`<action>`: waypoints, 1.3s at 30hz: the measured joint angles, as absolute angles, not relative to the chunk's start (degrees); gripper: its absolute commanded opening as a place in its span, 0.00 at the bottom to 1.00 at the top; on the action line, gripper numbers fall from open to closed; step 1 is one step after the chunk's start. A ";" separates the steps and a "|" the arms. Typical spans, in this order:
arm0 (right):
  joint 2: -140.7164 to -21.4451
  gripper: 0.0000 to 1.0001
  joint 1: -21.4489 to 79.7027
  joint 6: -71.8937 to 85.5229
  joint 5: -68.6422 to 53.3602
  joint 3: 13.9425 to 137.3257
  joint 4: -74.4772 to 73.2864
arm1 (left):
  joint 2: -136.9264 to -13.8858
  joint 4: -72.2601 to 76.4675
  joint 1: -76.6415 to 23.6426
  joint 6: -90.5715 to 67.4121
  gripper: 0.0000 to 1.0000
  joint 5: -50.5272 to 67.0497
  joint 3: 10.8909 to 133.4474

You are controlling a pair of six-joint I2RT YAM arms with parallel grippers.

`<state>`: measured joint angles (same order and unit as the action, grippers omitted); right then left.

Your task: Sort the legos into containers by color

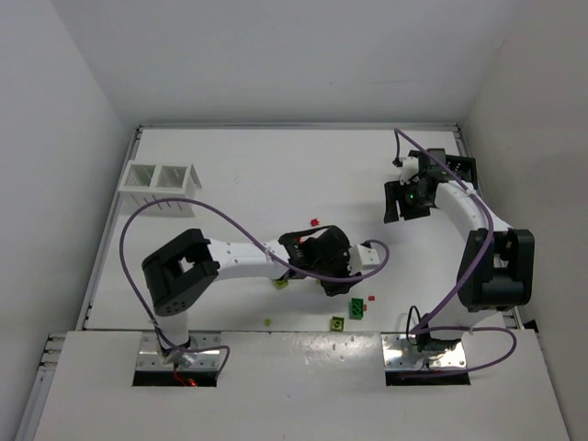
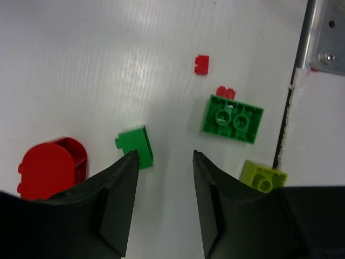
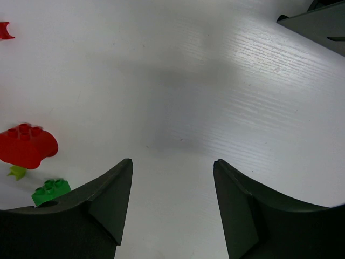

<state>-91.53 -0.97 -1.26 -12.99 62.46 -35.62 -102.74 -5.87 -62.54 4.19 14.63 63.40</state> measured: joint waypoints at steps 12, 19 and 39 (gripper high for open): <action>-91.53 0.62 -0.97 -1.26 -12.80 62.46 -35.59 | -108.62 -2.70 -62.13 4.08 0.36 14.13 67.40; -91.48 0.62 -0.97 -0.99 -12.34 62.46 -35.59 | -112.55 -3.25 -60.93 3.99 0.39 13.63 67.99; -90.37 0.62 -0.97 -0.84 -12.16 62.46 -35.62 | -87.05 -18.76 -57.14 18.06 0.62 16.71 57.01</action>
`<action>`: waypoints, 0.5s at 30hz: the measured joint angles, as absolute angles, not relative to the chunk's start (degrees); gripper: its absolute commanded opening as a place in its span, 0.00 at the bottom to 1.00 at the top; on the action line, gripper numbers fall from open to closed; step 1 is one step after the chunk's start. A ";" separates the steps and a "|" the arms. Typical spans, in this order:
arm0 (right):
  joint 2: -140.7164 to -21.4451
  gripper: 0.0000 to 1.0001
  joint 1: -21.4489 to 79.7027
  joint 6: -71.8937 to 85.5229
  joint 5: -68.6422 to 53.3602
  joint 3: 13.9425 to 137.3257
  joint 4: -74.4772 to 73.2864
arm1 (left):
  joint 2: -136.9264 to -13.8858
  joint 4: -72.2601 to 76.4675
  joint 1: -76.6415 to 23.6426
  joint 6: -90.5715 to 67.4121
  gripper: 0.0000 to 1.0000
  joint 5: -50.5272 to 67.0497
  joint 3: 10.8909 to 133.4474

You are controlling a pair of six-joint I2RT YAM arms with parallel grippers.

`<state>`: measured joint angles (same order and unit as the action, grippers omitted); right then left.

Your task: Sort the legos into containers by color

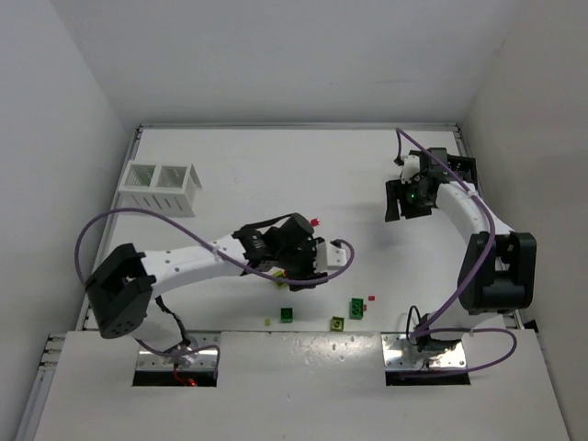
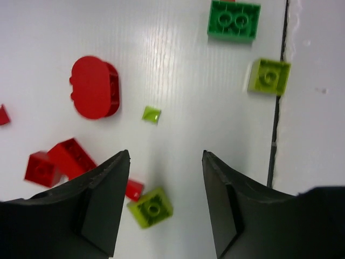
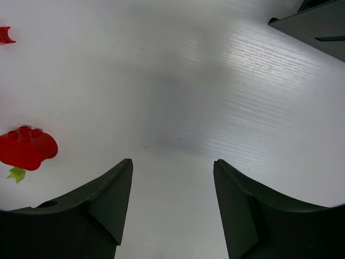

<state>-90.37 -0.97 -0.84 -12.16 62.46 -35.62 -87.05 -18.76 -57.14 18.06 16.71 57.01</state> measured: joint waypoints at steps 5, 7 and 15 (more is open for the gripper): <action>-90.37 0.62 -0.97 -0.84 -12.21 62.46 -35.64 | -82.81 -25.58 -55.46 26.20 0.63 17.85 53.12; -90.37 0.62 -0.97 -0.84 -12.21 62.46 -35.66 | -82.89 -28.23 -56.18 28.21 0.65 17.78 50.02; -90.37 0.62 -0.97 -0.84 -12.21 62.46 -35.66 | -83.61 -30.81 -60.73 29.91 0.74 17.37 44.25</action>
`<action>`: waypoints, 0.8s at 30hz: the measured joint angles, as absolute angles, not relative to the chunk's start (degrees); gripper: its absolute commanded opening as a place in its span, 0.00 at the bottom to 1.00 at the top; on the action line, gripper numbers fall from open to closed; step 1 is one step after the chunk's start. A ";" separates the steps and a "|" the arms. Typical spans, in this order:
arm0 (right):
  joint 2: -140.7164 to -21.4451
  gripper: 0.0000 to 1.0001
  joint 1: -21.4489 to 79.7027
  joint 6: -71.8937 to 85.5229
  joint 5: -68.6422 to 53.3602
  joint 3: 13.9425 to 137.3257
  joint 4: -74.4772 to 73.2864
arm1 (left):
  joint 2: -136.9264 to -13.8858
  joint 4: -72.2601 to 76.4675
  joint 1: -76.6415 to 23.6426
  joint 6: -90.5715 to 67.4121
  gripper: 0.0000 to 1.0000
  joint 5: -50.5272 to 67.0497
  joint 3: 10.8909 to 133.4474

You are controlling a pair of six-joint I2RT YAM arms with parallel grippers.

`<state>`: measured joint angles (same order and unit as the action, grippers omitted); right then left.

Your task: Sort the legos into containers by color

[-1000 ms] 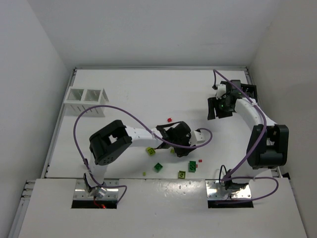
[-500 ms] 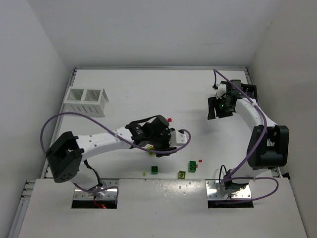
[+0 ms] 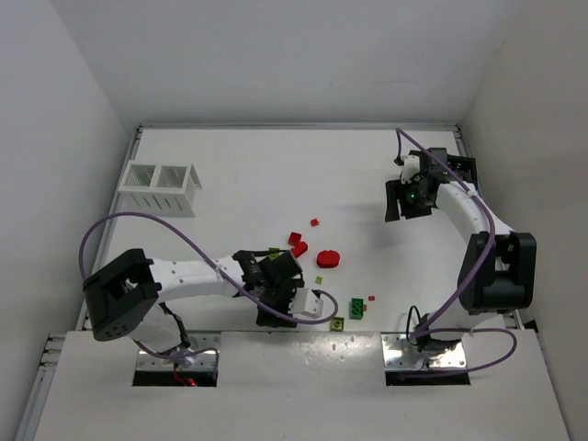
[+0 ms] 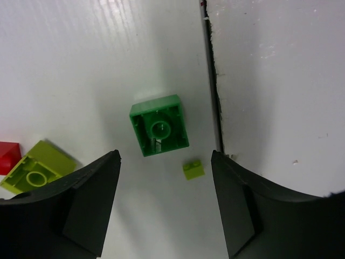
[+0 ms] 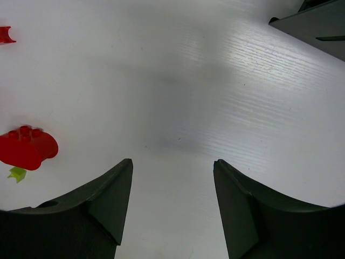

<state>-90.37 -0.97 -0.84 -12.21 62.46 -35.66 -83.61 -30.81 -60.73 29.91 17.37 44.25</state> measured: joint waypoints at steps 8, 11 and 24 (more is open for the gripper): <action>-90.39 0.62 -0.97 -0.84 -12.21 62.46 -35.83 | -84.49 -26.04 -63.48 26.89 0.74 14.63 42.68; -90.43 0.62 -0.97 -0.89 -12.21 62.46 -36.14 | -85.52 -24.32 -63.92 25.80 0.74 13.78 42.68; -90.45 0.62 -0.97 -0.93 -12.34 62.46 -36.14 | -86.48 -21.37 -63.94 23.53 0.18 11.68 42.65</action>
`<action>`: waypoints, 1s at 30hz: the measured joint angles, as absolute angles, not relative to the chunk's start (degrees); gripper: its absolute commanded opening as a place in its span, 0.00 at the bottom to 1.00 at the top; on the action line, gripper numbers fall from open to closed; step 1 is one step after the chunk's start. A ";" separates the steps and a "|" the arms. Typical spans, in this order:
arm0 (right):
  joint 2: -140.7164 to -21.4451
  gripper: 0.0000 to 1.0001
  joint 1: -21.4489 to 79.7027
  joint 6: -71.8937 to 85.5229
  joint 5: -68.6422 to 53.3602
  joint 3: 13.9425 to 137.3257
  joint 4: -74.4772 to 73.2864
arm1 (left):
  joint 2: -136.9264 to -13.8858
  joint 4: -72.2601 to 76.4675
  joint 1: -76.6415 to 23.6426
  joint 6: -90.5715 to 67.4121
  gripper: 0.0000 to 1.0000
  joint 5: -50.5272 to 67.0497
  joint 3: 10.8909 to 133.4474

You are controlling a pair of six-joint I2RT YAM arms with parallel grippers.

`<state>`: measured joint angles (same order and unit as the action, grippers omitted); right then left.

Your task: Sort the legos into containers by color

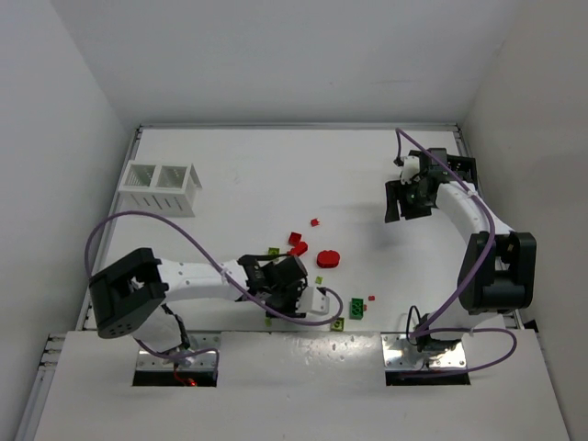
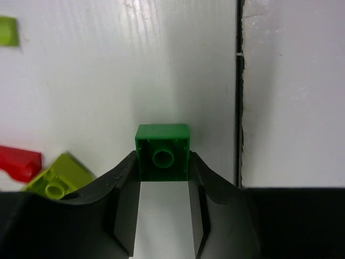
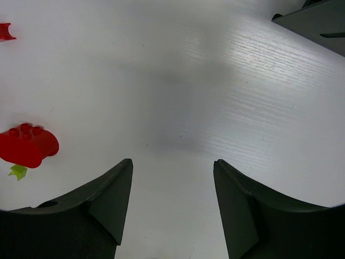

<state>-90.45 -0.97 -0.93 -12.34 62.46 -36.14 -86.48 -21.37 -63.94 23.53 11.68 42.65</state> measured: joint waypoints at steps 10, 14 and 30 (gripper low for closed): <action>-90.52 0.62 -0.95 -0.93 -13.72 62.46 -36.23 | -71.61 -28.49 -23.77 29.63 0.19 12.99 59.68; -91.24 0.62 -0.91 -1.15 -14.26 62.50 -36.25 | -74.78 -28.49 -1.15 32.49 0.19 15.11 68.90; -92.86 0.62 -0.91 -1.30 -15.03 62.89 -36.62 | -103.90 -38.06 21.82 31.48 0.22 25.19 90.45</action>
